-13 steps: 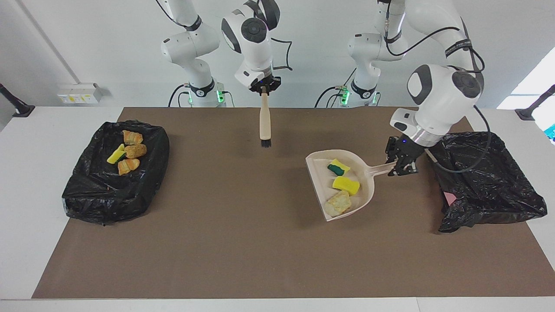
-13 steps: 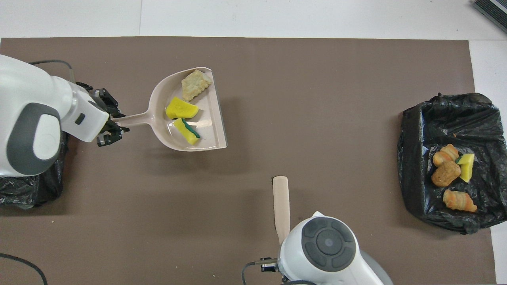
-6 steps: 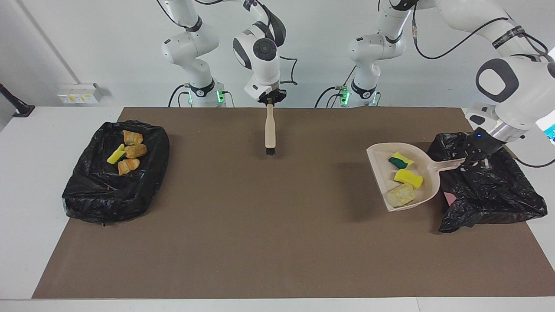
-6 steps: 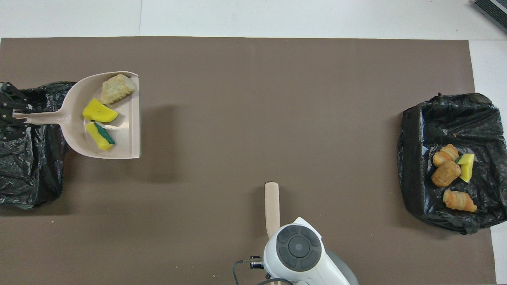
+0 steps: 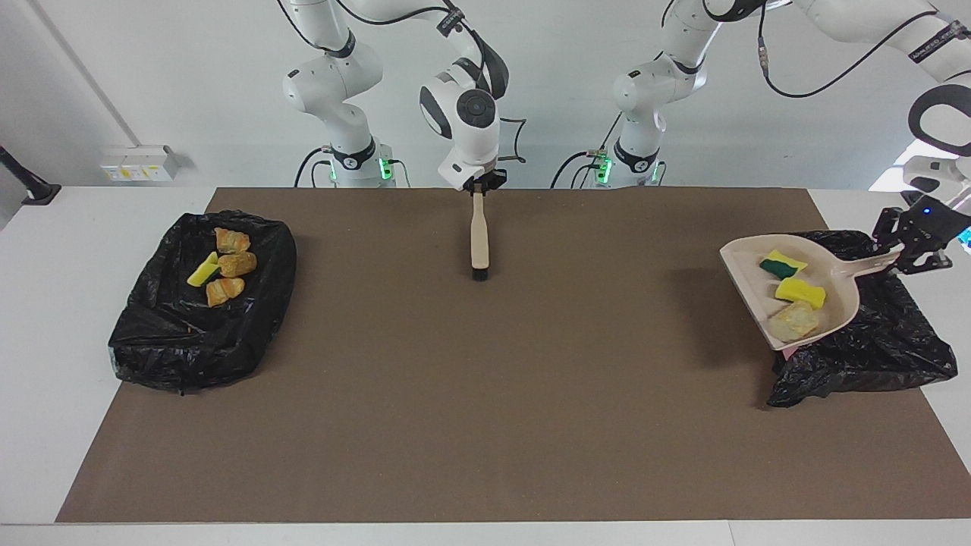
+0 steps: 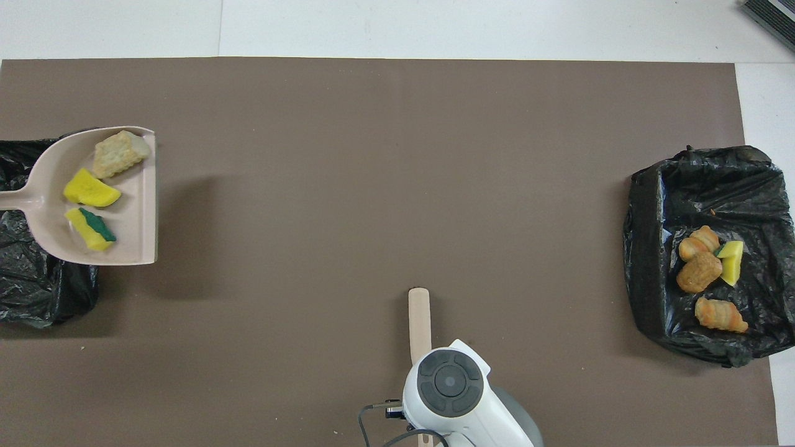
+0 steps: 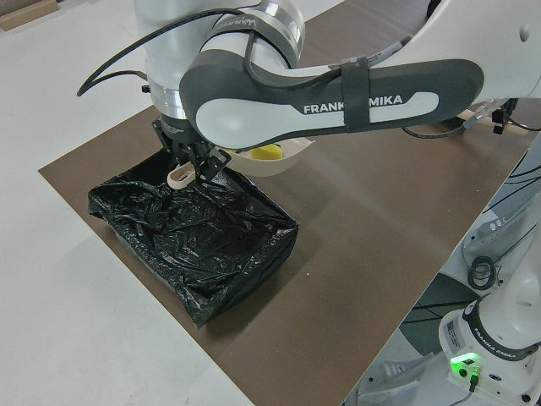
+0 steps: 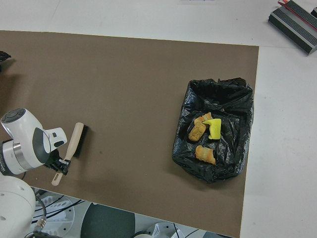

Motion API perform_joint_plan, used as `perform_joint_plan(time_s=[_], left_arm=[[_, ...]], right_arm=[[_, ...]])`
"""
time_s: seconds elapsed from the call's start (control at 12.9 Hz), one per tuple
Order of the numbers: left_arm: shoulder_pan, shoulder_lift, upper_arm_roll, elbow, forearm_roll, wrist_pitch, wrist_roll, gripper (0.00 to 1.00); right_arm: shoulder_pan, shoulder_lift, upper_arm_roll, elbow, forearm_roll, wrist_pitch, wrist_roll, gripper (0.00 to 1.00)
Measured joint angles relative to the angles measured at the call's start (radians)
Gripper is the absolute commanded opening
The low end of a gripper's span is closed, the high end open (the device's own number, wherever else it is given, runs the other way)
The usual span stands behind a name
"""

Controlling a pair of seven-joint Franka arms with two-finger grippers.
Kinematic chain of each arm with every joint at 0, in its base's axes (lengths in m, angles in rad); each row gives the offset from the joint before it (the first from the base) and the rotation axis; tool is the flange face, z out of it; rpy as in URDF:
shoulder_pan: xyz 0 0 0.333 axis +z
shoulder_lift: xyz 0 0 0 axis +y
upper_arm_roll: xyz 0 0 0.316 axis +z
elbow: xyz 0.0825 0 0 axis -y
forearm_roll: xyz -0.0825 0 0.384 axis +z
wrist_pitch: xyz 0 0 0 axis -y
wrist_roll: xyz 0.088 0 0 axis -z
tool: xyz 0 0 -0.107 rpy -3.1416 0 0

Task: Sweep and dump trash in bin
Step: 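Carry the loaded dustpan with the left gripper over the nearby trash bag, then tip the dustpan into the bag while the right gripper sets the brush down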

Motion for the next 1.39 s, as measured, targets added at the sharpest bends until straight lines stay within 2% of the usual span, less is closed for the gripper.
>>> perform_joint_plan(time_s=[0.15, 0.23, 0.54, 0.85, 1.0, 1.16, 1.39], left_arm=[[0.043, 0.006, 0.0, 0.032, 0.069, 0.01, 0.051, 0.0], [0.043, 0.011, -0.001, 0.039, 0.108, 0.044, 0.057, 0.0], [0.033, 0.037, -0.011, 0.04, 0.392, 0.209, 0.014, 0.0], [-0.053, 0.039, -0.015, 0.023, 0.713, 0.232, -0.176, 0.0], [-0.109, 0.011, -0.016, -0.012, 0.852, 0.23, -0.282, 0.0], [-0.13, -0.027, -0.016, -0.035, 0.937, 0.228, -0.314, 0.0], [-0.129, -0.091, -0.012, -0.037, 0.971, 0.223, -0.314, 0.0]], right_arm=[[0.0, 0.004, 0.0, -0.014, 0.0, 0.033, 0.0, 0.89], [0.003, 0.007, 0.0, -0.015, 0.0, 0.035, 0.0, 1.0], [0.017, 0.006, -0.001, 0.028, 0.0, 0.028, 0.0, 1.0], [-0.061, -0.011, -0.005, 0.14, -0.001, -0.008, -0.01, 1.0], [-0.129, -0.024, -0.006, 0.188, -0.001, -0.048, -0.071, 1.0], [-0.179, -0.031, -0.011, 0.222, -0.001, -0.111, -0.156, 1.0], [-0.27, -0.043, -0.014, 0.303, -0.001, -0.205, -0.258, 1.0]])
